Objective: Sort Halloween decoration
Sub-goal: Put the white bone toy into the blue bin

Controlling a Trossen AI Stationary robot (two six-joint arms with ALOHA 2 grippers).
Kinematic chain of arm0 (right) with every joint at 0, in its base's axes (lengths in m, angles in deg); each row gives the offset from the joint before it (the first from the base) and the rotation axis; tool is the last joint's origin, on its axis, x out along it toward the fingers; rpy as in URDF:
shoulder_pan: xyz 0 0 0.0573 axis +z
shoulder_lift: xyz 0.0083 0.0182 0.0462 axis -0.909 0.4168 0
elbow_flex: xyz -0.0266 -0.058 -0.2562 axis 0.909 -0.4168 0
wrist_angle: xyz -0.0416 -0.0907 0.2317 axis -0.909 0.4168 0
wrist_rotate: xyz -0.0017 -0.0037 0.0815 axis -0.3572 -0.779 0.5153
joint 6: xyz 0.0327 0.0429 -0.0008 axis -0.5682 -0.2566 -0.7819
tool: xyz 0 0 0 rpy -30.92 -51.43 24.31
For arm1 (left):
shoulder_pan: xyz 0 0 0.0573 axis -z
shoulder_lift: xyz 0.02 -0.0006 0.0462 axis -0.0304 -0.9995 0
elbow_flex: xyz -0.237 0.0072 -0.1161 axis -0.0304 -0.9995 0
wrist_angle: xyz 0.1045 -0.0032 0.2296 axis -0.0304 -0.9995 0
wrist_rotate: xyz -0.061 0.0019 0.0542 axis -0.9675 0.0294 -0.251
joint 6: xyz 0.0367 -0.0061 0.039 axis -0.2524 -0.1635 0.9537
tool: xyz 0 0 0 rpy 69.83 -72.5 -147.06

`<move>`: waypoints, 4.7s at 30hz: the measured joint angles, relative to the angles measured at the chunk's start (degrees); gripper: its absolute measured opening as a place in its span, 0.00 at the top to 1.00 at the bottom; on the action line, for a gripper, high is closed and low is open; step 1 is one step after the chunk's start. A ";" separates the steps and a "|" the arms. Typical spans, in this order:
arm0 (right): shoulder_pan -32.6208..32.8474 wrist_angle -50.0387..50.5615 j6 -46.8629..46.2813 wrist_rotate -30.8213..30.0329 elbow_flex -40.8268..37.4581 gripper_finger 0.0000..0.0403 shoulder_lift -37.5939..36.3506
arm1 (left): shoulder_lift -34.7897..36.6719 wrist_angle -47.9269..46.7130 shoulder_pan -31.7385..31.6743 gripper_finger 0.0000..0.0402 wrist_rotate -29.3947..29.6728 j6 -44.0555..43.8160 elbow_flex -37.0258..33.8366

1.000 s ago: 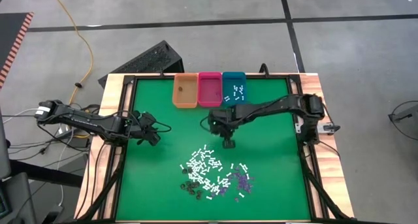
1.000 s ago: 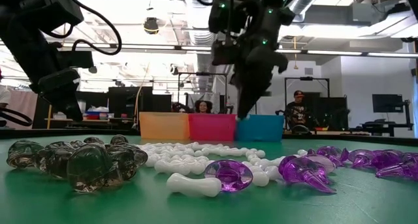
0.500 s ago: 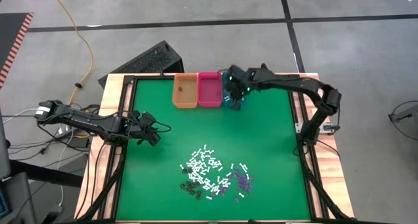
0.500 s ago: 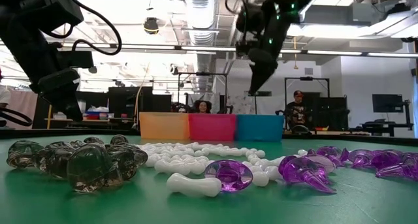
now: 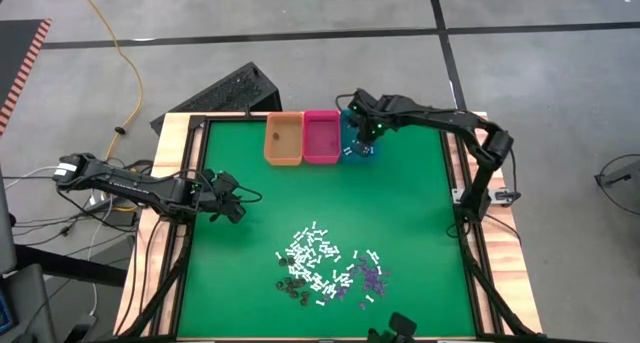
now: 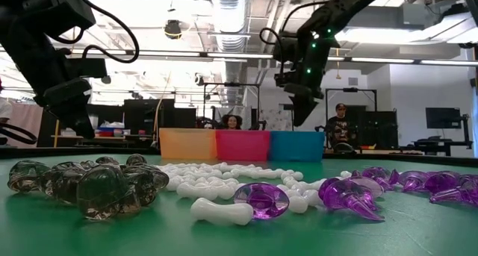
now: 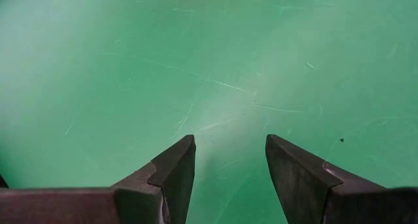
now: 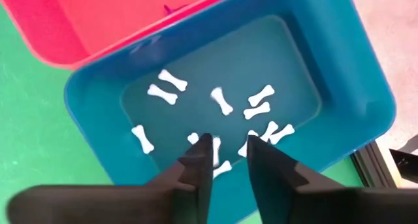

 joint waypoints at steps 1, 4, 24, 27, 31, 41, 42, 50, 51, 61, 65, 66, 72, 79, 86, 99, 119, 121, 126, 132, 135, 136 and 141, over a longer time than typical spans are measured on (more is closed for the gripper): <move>0.08 0.27 0.00 0.04 0.08 0.66 -0.29 | 0.00 0.00 -0.01 0.55 0.02 -0.04 0.00; 1.97 0.92 0.14 1.70 1.03 0.61 -0.99 | 0.00 0.00 0.01 0.55 0.06 -0.15 0.00; 38.61 -9.89 -3.48 1.63 2.15 0.64 3.61 | 0.00 0.26 0.01 0.55 0.60 -0.37 0.00; 40.49 -11.00 -3.03 1.65 2.13 0.64 5.88 | -0.02 0.26 0.01 0.55 0.69 -0.37 0.00; 41.76 -11.40 -2.80 1.84 2.15 0.65 9.05 | 0.00 0.30 0.01 0.55 0.69 -0.37 0.00; 43.82 -12.31 -0.90 3.27 2.15 0.65 15.23 | -0.02 0.26 -0.01 0.55 0.67 -0.35 0.00; 43.78 -12.31 -0.90 3.29 2.15 0.65 15.23 | -0.01 0.26 0.01 0.55 0.66 -0.35 0.00; 42.52 -12.63 -2.30 3.48 2.15 0.67 15.21 | 0.00 0.28 0.01 0.55 0.65 -0.35 0.00; 42.49 -12.71 -2.87 3.46 2.15 0.68 15.21 | 0.00 0.27 -0.01 0.55 0.65 -0.35 0.00; 42.62 -12.75 -3.04 3.46 2.15 0.81 15.27 | 0.00 0.26 -0.01 0.55 0.65 -0.33 0.00; 42.60 -12.55 -2.98 3.40 2.15 0.89 15.27 | -0.02 0.26 0.00 0.55 0.65 -0.33 0.00; 42.60 -12.50 -2.91 3.40 2.15 0.91 15.27 | 0.00 0.26 -0.01 0.55 0.65 -0.33 0.00; 42.60 -12.29 -2.86 3.28 2.17 0.96 15.21 | 0.00 0.26 -0.01 0.55 0.62 -0.33 0.00; 42.60 -10.13 -2.89 3.29 2.10 0.93 13.62 | 0.00 0.24 0.01 0.55 0.60 -0.33 0.00; 39.72 -4.04 -1.46 3.26 2.10 0.95 7.42 | -0.02 0.24 0.01 0.55 0.54 0.08 0.00; 20.36 3.18 4.44 -1.39 2.12 0.94 -5.12 | -0.02 0.24 0.01 0.55 0.60 0.07 0.00; 1.25 1.50 2.56 -1.95 2.10 0.75 -0.54 | -0.02 0.21 -0.01 0.55 0.59 0.03 0.00; 1.84 1.44 2.91 -2.74 2.10 0.71 -0.57 | -0.02 0.22 -0.01 0.55 0.60 0.04 0.00; 5.41 1.15 3.63 -1.57 2.13 0.66 -1.24 | -0.02 0.22 0.01 0.55 0.60 0.02 0.00; 15.29 0.09 3.43 1.96 2.13 0.66 -1.30 | -0.02 0.24 -0.01 0.55 0.65 0.04 0.00; 21.08 -1.89 3.23 1.99 2.13 0.67 -1.30 | -0.02 0.24 -0.01 0.55 0.65 0.00 0.00; 22.94 -2.67 3.20 1.98 2.13 0.67 -1.30 | -0.01 0.24 0.00 0.55 0.67 0.00 0.00; 31.49 -9.78 5.56 1.96 2.15 0.67 -0.52 | -0.02 0.26 0.01 0.55 0.95 0.02 0.00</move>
